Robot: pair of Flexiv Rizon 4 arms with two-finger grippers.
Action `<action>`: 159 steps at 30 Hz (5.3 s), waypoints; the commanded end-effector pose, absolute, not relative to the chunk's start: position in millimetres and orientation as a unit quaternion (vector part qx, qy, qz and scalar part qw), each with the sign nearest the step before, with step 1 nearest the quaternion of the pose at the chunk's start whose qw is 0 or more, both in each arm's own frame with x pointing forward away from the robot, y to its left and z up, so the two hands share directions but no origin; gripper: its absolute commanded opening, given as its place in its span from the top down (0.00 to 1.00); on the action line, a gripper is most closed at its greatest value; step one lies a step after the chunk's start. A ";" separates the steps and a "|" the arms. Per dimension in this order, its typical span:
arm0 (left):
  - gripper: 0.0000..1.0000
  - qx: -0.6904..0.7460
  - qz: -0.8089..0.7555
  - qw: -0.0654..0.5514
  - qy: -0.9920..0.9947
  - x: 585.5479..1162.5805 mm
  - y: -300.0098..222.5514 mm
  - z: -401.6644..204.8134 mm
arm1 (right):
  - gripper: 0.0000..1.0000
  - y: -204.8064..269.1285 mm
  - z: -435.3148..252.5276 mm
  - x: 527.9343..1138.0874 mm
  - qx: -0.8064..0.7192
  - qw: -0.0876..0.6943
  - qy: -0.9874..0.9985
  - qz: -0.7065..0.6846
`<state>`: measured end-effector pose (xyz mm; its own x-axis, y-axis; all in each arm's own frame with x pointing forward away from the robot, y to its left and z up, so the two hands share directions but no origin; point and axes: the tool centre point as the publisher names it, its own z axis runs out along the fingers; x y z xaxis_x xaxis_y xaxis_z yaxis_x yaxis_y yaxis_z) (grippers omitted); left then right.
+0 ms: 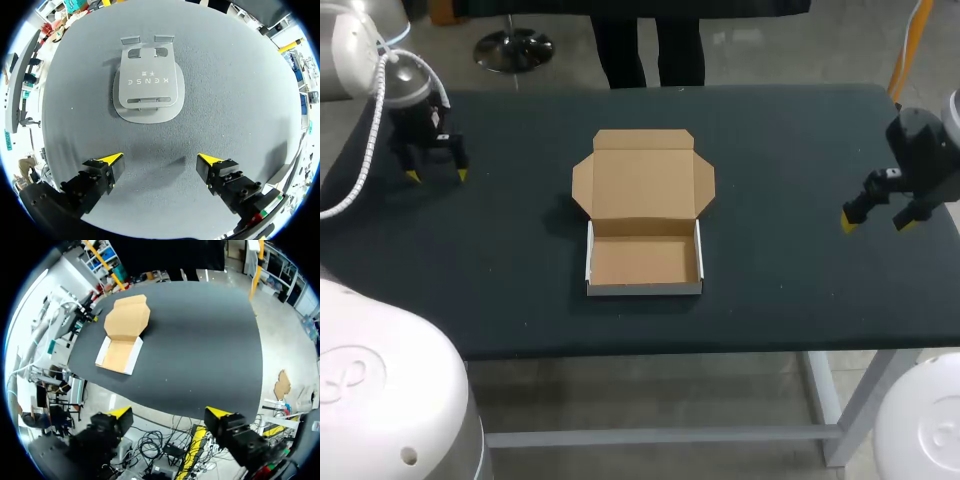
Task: Assemble the packaging by folding the flat box into shape, placing the metal phone stand inside, and closing the box properly
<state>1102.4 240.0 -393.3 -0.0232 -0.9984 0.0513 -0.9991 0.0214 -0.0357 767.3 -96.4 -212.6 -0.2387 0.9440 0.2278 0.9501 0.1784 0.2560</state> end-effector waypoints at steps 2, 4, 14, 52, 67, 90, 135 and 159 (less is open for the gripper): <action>0.00 0.699 0.027 0.008 -0.714 1108.2 243.1 -388.6 | 0.00 -96.7 -209.7 766.6 -0.617 0.011 -0.768 -0.172; 0.00 0.699 0.027 0.007 -0.715 1109.8 244.4 -386.9 | 0.00 -96.7 -209.7 766.6 -0.617 0.011 -0.768 -0.172; 0.00 0.699 0.024 0.007 -0.715 1119.8 245.5 -389.1 | 0.00 -96.7 -209.7 766.6 -0.617 0.011 -0.768 -0.172; 0.00 0.695 0.027 0.015 -0.719 1149.8 241.9 -392.3 | 0.00 -96.7 -209.7 766.6 -0.617 0.011 -0.768 -0.172; 0.00 0.693 0.028 0.014 -0.720 1158.8 242.7 -392.8 | 0.00 -96.7 -209.7 766.6 -0.617 0.011 -0.768 -0.172; 0.00 0.691 0.028 0.013 -0.722 1175.3 244.6 -394.8 | 0.00 -96.7 -209.7 766.6 -0.617 0.011 -0.768 -0.172; 1.00 0.695 0.031 0.001 -0.718 1192.0 250.0 -397.9 | 0.00 -96.7 -209.7 766.6 -0.617 0.011 -0.768 -0.172; 1.00 0.673 0.067 -0.010 -0.736 1115.0 230.5 -351.6 | 0.00 -78.0 -196.3 778.0 -0.473 -0.032 -0.850 -0.230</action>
